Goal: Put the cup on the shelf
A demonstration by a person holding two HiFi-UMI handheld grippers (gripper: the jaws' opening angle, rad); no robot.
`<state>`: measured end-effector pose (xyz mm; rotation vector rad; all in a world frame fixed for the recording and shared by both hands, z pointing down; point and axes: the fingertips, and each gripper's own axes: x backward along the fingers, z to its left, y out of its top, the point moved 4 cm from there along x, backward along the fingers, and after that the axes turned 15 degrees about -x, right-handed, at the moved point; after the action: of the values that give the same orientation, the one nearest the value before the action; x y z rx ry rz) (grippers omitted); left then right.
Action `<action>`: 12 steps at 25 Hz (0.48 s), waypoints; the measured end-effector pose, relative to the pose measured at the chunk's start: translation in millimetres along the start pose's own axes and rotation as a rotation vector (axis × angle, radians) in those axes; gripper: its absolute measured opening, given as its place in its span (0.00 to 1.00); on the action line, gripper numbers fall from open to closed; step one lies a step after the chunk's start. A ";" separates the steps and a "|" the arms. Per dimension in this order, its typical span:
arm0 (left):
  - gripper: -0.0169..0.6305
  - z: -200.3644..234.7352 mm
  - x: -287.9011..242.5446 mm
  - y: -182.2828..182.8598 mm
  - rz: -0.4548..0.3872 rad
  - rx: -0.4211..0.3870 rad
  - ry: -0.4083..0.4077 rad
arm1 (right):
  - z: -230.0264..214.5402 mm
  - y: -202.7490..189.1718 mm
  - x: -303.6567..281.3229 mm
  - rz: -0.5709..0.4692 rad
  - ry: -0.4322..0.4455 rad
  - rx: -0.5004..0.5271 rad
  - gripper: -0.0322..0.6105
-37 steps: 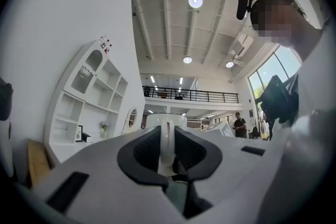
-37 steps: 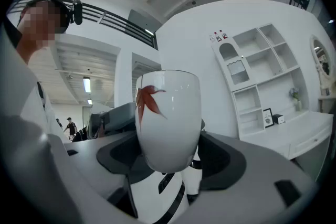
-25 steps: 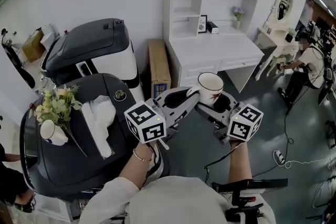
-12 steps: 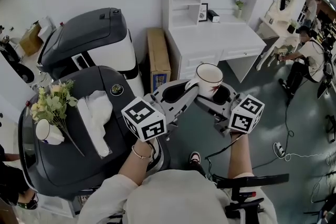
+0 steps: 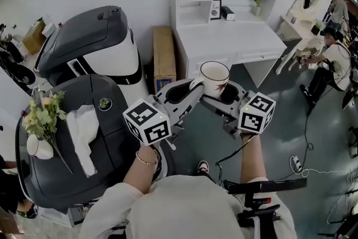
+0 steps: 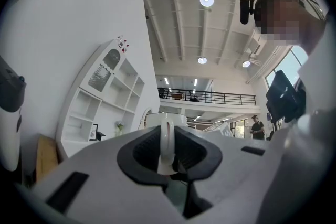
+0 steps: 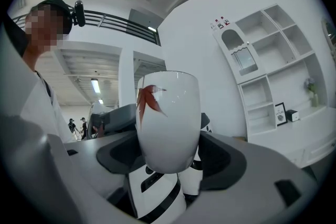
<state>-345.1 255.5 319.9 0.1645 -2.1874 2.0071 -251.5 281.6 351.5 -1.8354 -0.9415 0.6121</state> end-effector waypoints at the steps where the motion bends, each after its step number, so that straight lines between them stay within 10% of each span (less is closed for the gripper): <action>1: 0.12 3.5 -8.9 -2.3 0.002 0.001 0.004 | -8.5 4.1 1.6 0.002 0.003 -0.005 0.57; 12: 0.12 34.9 -110.3 -22.8 0.022 -0.020 0.017 | -105.1 48.1 28.5 0.006 0.031 -0.015 0.57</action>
<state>-234.3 215.2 317.6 0.1210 -2.2075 1.9896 -140.8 238.1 352.1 -1.8567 -0.9229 0.5802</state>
